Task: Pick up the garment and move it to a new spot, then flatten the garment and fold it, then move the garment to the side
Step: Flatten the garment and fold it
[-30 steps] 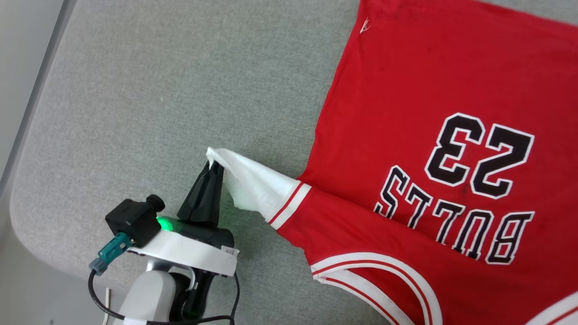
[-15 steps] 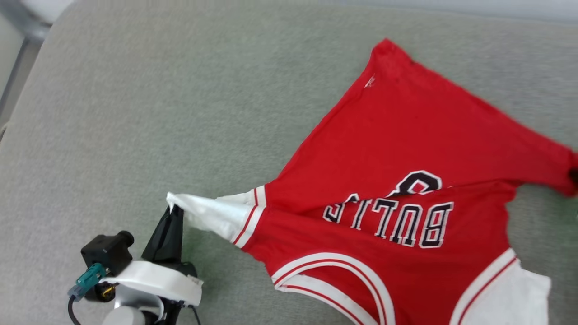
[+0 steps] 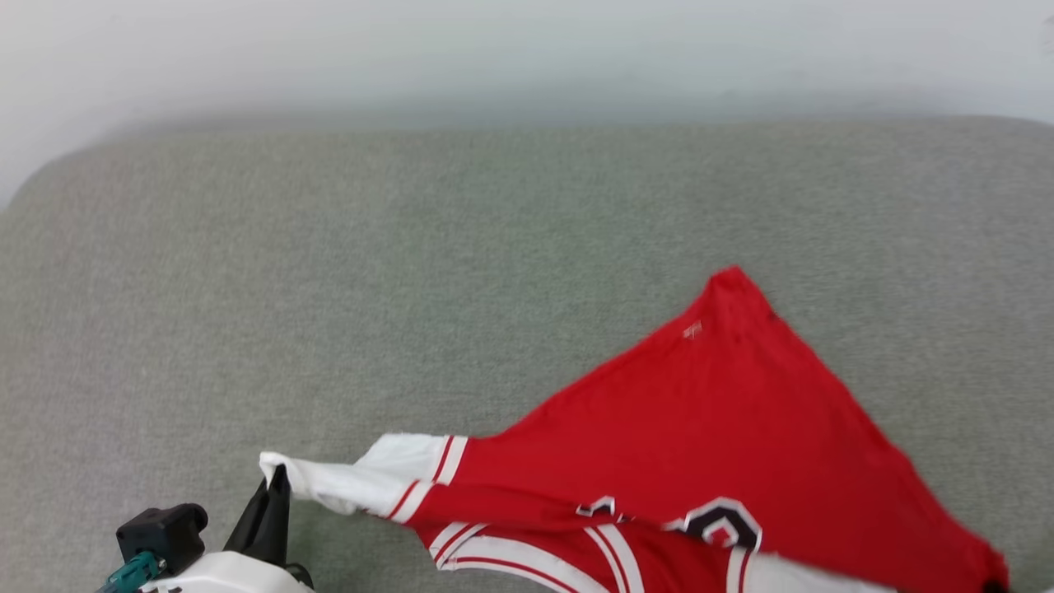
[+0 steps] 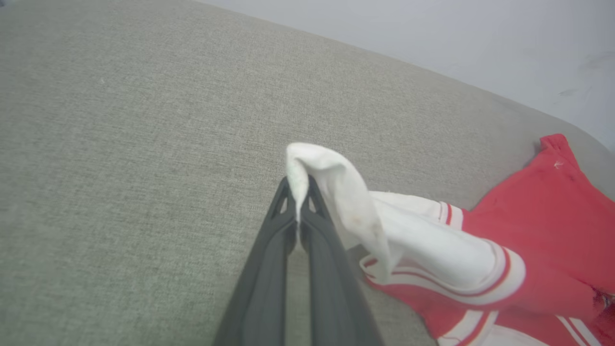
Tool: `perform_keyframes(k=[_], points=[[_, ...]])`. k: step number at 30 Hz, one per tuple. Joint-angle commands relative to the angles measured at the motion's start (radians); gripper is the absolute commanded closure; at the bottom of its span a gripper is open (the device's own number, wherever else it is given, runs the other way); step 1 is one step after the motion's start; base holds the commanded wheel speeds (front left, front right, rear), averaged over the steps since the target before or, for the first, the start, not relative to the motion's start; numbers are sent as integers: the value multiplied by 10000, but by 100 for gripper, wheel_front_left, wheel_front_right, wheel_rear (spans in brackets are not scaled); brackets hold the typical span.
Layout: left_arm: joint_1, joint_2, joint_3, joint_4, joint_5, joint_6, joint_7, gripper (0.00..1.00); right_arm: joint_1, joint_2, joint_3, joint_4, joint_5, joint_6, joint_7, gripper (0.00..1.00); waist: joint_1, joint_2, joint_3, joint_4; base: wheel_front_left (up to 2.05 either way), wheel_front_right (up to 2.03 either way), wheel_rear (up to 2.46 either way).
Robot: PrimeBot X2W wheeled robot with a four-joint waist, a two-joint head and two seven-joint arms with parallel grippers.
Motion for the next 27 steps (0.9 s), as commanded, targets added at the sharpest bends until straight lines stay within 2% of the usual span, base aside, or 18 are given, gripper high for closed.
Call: perform_keyframes(k=[1,6,7,8,17,19,24,27], points=[[194,78,36,-68,-69,72,86,100,464,129,-5,-84,24,-14,-86,100,1,0,-406,-331,0,0,0],[445,105,22,-250,-154,176,296,100,1198,225,329,640,835,-14,-503,100,1,0,-497,-507,0,0,0],[514,130,-26,-332,-179,203,405,100,1079,207,495,1181,1258,-13,-1169,38,1,0,-508,-543,0,0,0],[518,135,-45,-352,-181,207,412,100,986,211,560,1321,1343,-13,-1398,0,1,0,-515,-543,0,0,0],[410,126,-188,-485,-161,217,461,100,-213,213,844,1419,720,-11,-4006,0,1,0,-447,-520,0,0,0],[222,138,-241,-577,-94,219,420,100,-1092,-65,1276,1410,435,-11,-4818,0,1,0,-298,-456,0,0,0],[-42,192,-313,-796,62,289,329,100,-2357,-698,2123,1687,435,-11,-4764,0,1,0,96,-325,0,0,0],[-243,219,-371,-1008,141,264,279,100,-3151,-1239,2757,2029,563,-11,-3722,0,1,0,461,-173,0,0,0]])
